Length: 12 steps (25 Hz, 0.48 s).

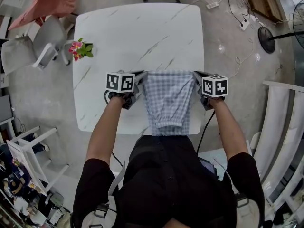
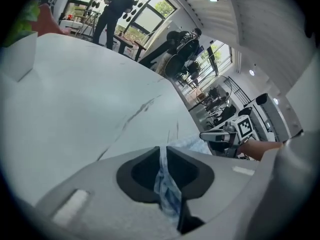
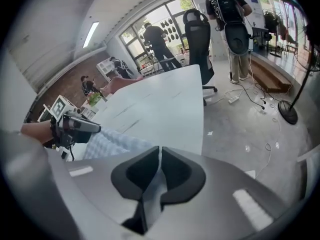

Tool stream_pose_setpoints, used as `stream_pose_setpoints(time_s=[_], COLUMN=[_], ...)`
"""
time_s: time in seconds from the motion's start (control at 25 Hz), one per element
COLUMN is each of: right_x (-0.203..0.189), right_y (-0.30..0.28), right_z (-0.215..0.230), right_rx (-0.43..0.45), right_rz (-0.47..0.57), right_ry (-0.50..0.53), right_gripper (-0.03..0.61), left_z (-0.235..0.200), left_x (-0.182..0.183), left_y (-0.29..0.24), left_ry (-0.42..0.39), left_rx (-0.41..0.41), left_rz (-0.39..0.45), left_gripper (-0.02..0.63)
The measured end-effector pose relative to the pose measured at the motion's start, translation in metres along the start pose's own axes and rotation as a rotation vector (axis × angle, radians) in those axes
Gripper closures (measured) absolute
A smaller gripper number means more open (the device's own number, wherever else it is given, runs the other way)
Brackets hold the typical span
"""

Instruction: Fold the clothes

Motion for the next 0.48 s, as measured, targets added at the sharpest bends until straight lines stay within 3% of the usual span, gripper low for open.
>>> stream_pose_setpoints(time_s=[0.16, 0.24, 0.32, 0.48], right_x=[-0.002, 0.004, 0.01, 0.021], right_y=[-0.004, -0.004, -0.001, -0.002], right_z=[-0.009, -0.015, -0.023, -0.043], right_rx=[-0.011, -0.015, 0.005, 0.078], right_rz=[0.004, 0.015, 0.02, -0.031], right_ry=[0.069, 0.13, 0.196, 0.391], right_gripper=[0.557, 0.543, 0.463, 0.397], left_z=[0.001, 0.001, 0.004, 0.024], left_x=[-0.001, 0.006, 0.013, 0.016], left_y=[0.001, 0.005, 0.012, 0.009], left_ry=[-0.018, -0.047, -0.128, -0.369], left_rx=[0.01, 0.037, 0.061, 0.032], left_rz=[0.013, 0.036, 0.039, -0.075], left_gripper=[0.552, 0.492, 0.415, 0.366])
Point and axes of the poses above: the fingertips, and each gripper's own axes: y backward along the fingers, z to its right, x out of its top, the point moved 1 cm from there along y, backward along the fingers, and after that the axes turned 4 degrees about -z, right-handed, at the moved point
